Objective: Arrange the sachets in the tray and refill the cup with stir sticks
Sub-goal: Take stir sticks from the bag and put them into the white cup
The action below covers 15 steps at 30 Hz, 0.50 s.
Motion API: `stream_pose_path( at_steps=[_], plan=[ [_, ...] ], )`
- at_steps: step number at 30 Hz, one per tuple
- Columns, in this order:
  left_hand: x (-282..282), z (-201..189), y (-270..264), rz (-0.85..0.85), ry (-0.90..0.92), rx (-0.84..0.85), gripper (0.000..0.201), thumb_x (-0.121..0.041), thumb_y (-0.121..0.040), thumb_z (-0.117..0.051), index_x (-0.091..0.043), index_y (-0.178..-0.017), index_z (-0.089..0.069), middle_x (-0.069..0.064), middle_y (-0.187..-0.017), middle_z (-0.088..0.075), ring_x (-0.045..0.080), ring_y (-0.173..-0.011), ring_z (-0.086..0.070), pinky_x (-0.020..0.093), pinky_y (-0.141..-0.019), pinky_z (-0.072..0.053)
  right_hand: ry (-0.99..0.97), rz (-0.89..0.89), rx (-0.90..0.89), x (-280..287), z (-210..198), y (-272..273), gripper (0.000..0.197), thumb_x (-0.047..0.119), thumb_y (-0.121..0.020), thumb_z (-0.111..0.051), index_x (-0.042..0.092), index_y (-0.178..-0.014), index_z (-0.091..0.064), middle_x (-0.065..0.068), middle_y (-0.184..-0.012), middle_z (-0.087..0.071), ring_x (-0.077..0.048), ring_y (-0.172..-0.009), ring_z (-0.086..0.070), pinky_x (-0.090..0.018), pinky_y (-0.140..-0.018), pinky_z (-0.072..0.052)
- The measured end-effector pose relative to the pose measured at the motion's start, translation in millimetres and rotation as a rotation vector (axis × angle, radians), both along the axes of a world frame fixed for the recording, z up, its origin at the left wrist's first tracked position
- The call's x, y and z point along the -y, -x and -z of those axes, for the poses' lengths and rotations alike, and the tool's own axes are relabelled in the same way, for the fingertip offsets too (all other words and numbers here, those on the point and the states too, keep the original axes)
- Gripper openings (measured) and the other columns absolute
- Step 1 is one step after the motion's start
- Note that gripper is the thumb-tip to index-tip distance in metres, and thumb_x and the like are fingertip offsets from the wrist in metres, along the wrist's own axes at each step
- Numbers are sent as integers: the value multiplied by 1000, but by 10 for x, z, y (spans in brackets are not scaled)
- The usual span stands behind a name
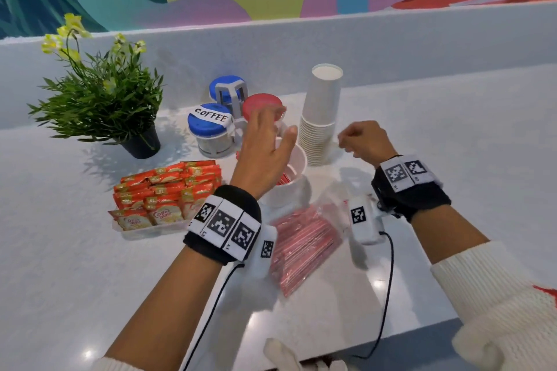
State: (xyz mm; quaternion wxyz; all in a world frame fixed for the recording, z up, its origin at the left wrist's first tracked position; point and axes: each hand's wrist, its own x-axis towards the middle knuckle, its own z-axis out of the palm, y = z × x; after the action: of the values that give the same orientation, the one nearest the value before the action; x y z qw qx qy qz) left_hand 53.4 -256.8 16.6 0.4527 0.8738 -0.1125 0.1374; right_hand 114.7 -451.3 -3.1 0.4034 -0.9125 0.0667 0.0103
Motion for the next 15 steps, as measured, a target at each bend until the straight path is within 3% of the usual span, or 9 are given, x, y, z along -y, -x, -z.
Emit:
stream_pose_path(
  at_steps=[2,4,7,10,13,15],
  plan=[
    [189,-2,103,121,26,-54,27,-23,-97,-45,-11,-120,-46,1,-99,-54,9,-82,-53,16,-71,-41,96,-10,-152,173,125,78,19,6,-82,-61,2,-100,-68,-12,-98,-64,-24,-95,-56,-29,-78,-45],
    [332,80,167,242,-76,-179,23,-23,-96,-45,-9,-114,-50,2,-87,-58,13,-74,-54,22,-69,-40,198,-41,-298,289,271,176,26,6,-82,-64,6,-108,-65,-13,-111,-63,-25,-101,-56,-24,-71,-42],
    [448,305,212,340,-303,-397,27,-26,-96,-47,-8,-114,-54,11,-104,-63,16,-84,-55,23,-72,-42,324,-113,-360,357,478,299,28,1,-80,-64,8,-107,-65,-11,-119,-61,-26,-109,-57,-26,-79,-44],
    [513,493,244,335,-510,-489,38,-33,-92,-50,-12,-125,-50,9,-125,-48,22,-110,-49,33,-97,-41,415,-179,-300,368,578,372,27,-1,-80,-61,7,-105,-65,-12,-119,-59,-27,-111,-56,-30,-94,-43],
    [522,585,268,281,-632,-495,47,-36,-88,-56,-16,-129,-46,8,-130,-39,25,-121,-40,36,-106,-34,474,-275,-276,346,584,408,22,1,-82,-58,5,-101,-68,-13,-113,-63,-27,-106,-58,-28,-87,-45],
    [529,648,291,240,-705,-509,52,-33,-85,-60,-14,-130,-43,9,-132,-35,27,-125,-35,37,-106,-32,497,-364,-292,346,580,431,21,0,-82,-56,4,-99,-68,-13,-110,-64,-24,-98,-58,-21,-71,-43]
  ],
)
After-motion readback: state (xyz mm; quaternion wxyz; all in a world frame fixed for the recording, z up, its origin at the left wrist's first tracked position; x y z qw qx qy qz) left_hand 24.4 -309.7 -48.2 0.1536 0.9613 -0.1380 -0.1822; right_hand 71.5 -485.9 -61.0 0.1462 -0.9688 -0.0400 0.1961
